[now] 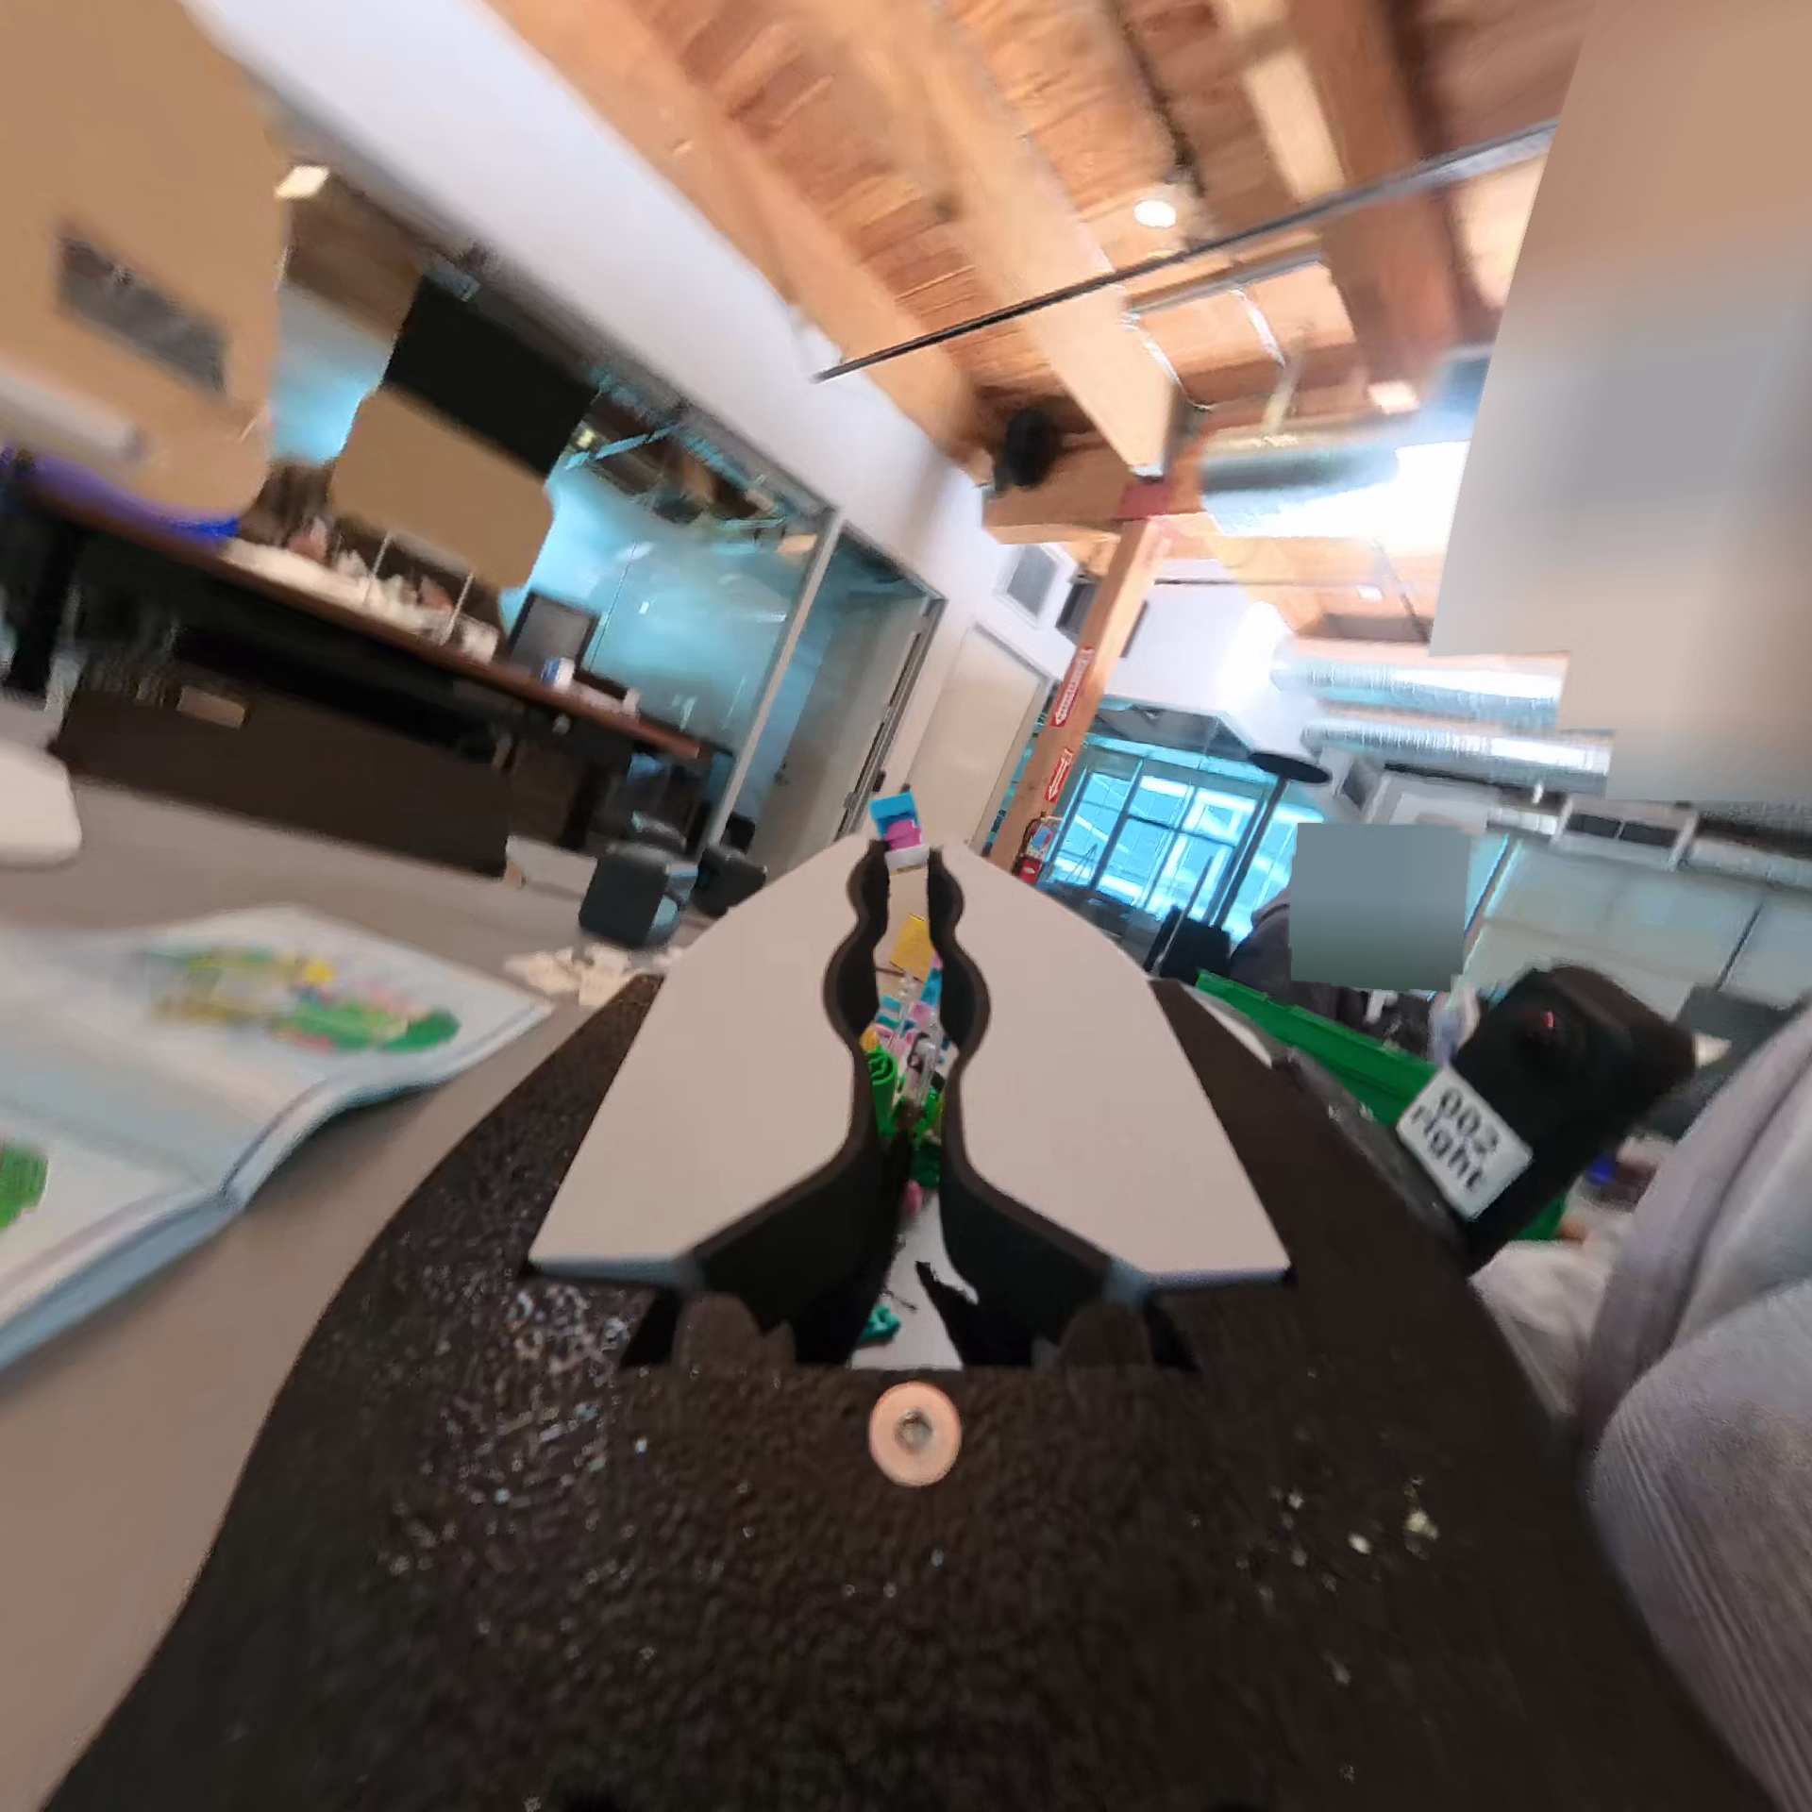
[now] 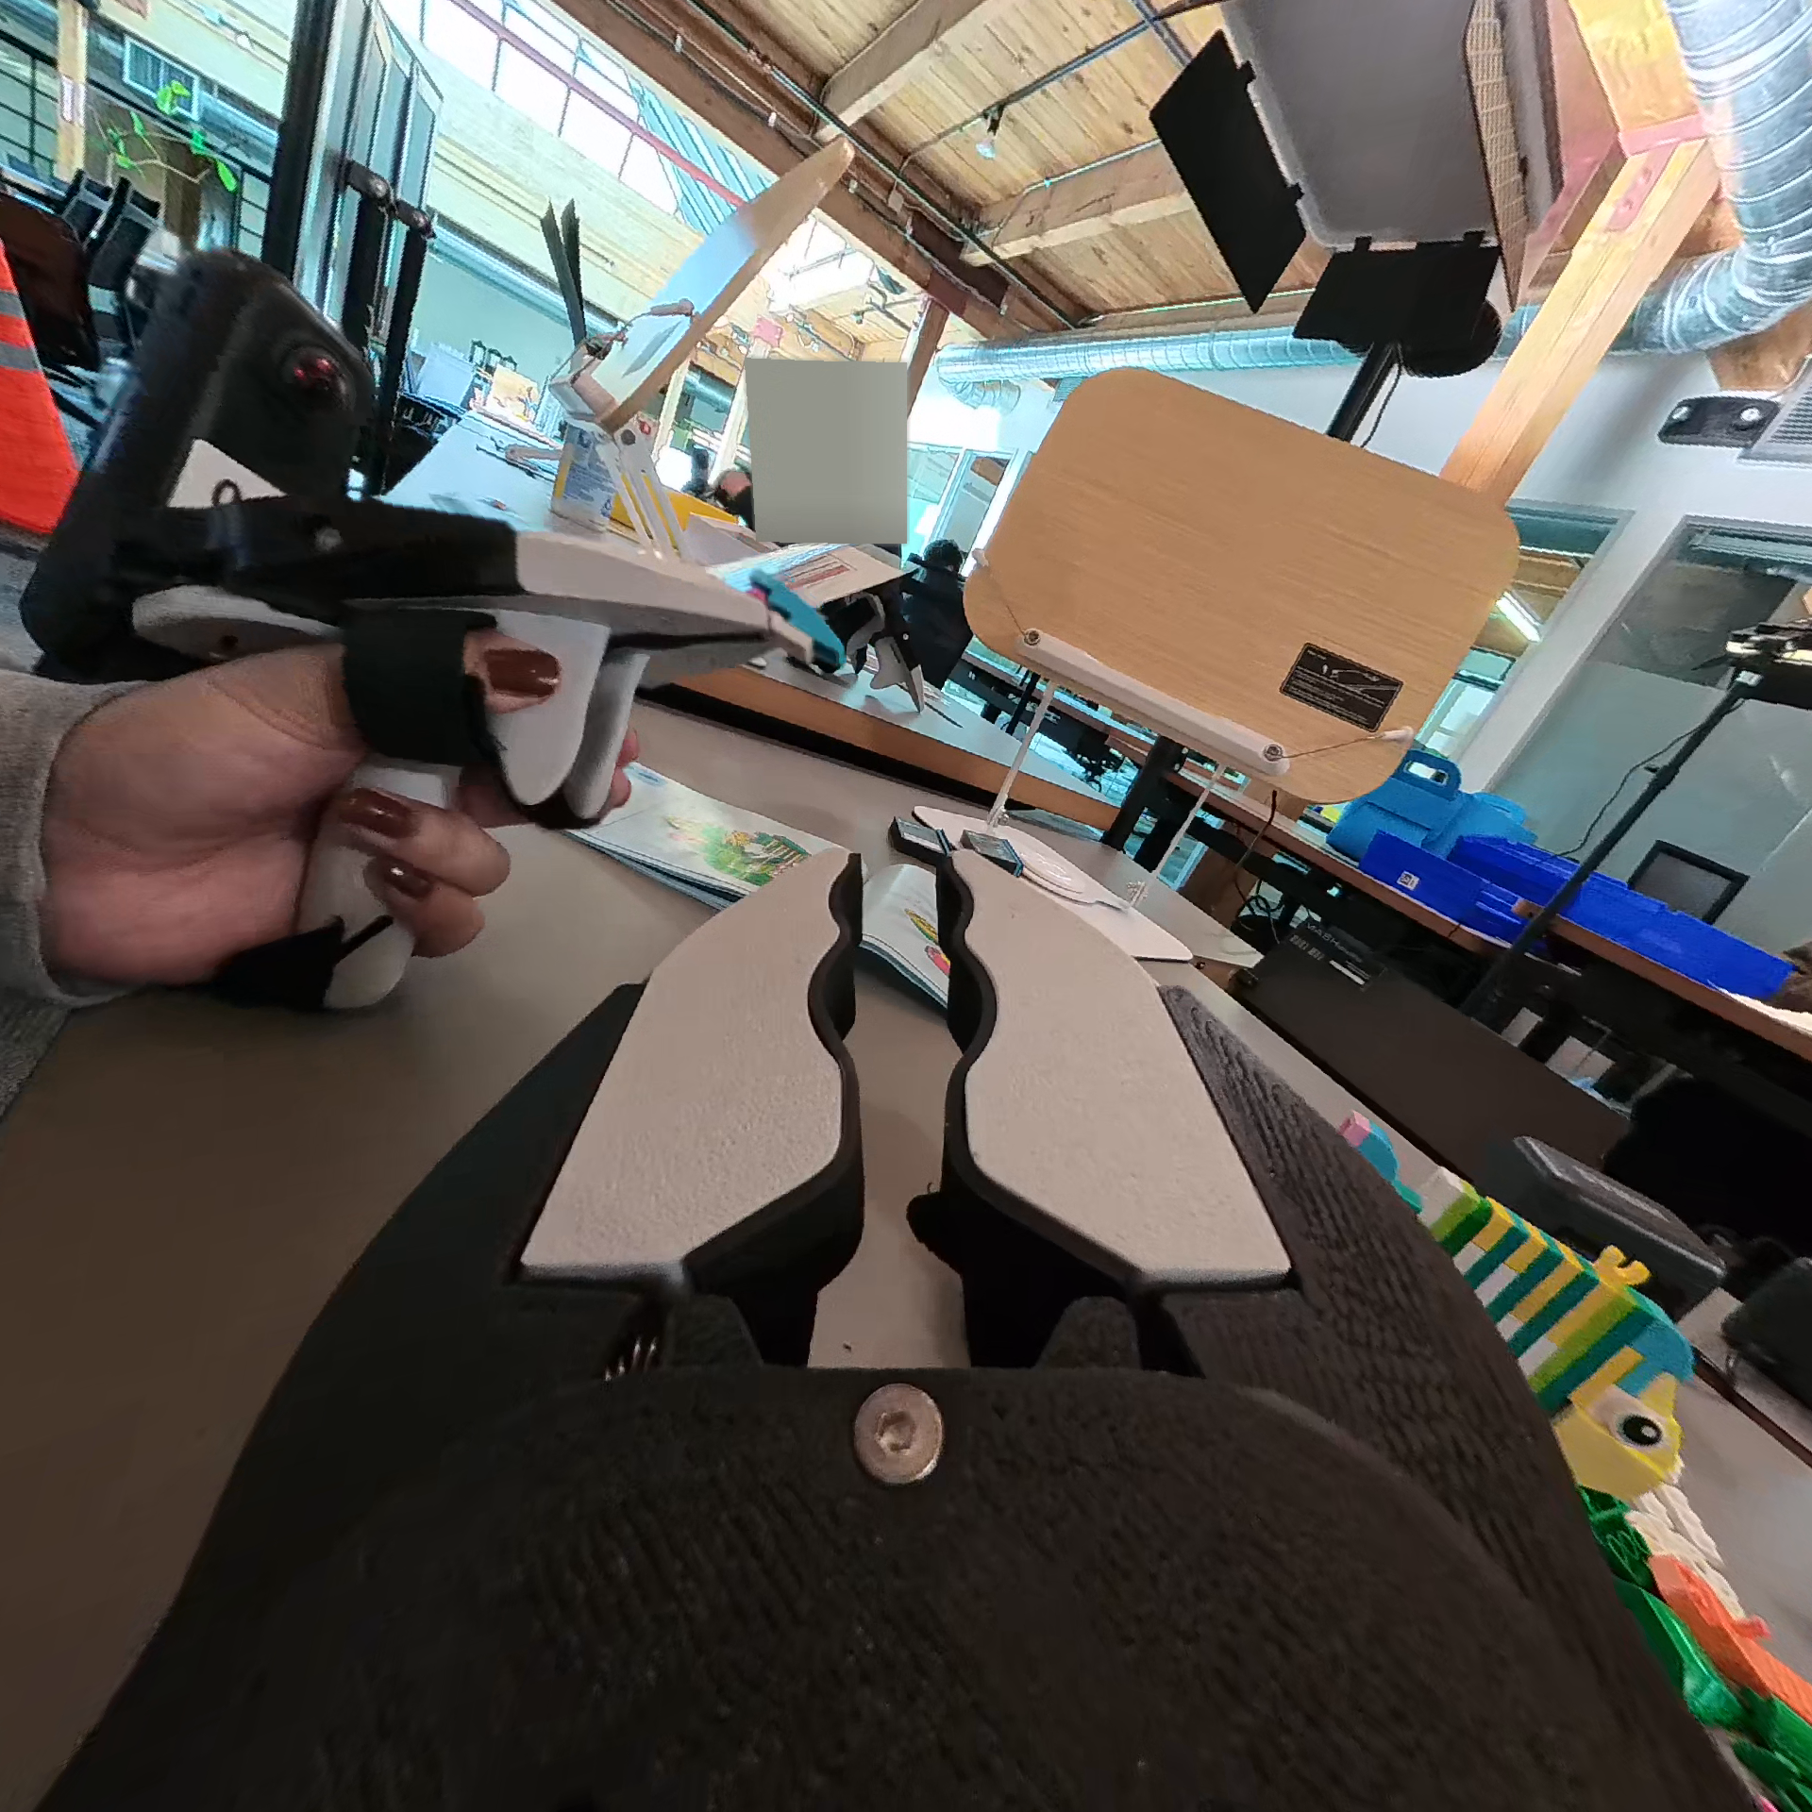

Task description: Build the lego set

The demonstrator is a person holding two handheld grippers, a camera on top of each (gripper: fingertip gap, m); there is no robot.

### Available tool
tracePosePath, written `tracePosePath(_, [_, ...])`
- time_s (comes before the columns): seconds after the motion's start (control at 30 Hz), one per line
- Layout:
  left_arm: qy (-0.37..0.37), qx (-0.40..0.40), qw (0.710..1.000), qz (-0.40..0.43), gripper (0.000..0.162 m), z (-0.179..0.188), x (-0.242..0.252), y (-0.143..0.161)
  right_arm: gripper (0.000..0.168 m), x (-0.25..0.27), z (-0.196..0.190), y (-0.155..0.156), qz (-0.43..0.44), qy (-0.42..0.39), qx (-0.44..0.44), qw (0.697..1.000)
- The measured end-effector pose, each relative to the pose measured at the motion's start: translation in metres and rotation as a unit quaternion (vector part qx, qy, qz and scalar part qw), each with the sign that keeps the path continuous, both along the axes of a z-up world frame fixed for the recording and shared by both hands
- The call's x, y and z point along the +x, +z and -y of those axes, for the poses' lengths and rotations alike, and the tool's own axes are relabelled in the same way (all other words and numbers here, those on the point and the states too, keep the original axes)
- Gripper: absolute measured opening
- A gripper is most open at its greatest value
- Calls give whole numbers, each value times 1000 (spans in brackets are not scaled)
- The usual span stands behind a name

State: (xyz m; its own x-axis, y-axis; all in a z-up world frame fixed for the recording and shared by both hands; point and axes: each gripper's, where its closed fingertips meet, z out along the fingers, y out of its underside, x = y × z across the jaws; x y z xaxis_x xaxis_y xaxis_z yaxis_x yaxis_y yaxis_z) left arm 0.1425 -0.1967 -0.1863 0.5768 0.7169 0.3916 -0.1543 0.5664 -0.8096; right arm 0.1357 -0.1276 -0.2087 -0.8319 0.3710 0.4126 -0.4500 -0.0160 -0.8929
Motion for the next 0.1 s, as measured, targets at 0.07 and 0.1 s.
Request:
tracePosePath(0.07, [-16, 51, 998, 32, 7, 11, -5, -4, 13, 0, 1, 0, -1, -1, 0, 1000])
tracePosePath(0.1, [-23, 79, 996, 46, 7, 17, -7, -7, 13, 0, 0, 0, 0, -1, 0, 1000])
